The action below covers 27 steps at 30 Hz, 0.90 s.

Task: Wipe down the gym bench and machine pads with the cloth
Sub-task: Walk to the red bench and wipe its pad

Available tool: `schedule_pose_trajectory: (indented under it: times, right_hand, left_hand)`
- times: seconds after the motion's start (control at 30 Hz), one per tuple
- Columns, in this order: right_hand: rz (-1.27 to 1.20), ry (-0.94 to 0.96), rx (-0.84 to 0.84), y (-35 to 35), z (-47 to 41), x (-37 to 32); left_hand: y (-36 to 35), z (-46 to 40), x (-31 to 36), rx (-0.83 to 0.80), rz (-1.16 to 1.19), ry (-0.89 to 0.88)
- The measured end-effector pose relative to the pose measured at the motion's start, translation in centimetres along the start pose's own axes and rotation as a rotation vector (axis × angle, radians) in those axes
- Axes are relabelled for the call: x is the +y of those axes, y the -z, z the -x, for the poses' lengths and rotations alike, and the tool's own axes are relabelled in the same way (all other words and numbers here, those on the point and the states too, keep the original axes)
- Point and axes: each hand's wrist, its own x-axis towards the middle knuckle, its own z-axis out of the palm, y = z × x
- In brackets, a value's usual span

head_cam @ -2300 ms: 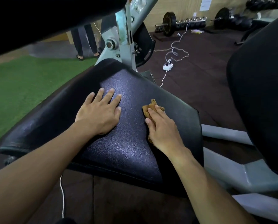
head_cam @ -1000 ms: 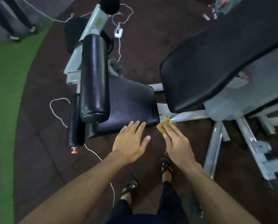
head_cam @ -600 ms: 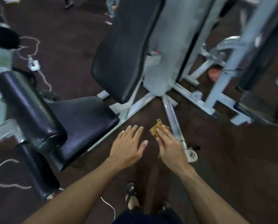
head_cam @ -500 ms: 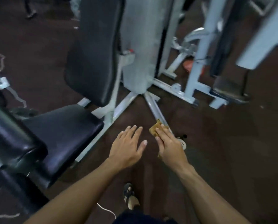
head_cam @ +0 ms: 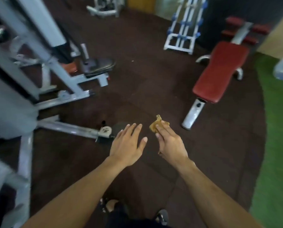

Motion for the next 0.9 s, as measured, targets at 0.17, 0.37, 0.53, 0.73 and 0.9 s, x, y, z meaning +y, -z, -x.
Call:
schedule_pose_trajectory:
  times: [0.17, 0.37, 0.53, 0.73, 0.9]
  right_hand:
    - [0.064, -0.208, 0.164, 8.4, 7.0, 8.4]
    - [0.093, -0.446, 0.300, 14.9, 12.7, 14.8]
    - [0.080, -0.583, 0.358, 17.2, 14.1, 19.0]
    - [0.108, -0.679, 0.407, 19.7, 10.8, 25.0]
    - [0.118, -0.699, 0.422, 21.3, 3.5, 29.6]
  left_hand:
    - [-4.1, -2.7, 11.9, -0.069, 0.018, -0.207]
    - [-8.0, -4.6, 23.1, -0.170, 0.012, -0.458]
    - [-10.4, -8.5, 28.3, -0.226, -0.010, -0.578]
    - [-11.9, -16.1, 32.9, -0.235, 0.014, -0.651]
    - [-11.4, -24.4, 34.7, -0.241, 0.030, -0.643]
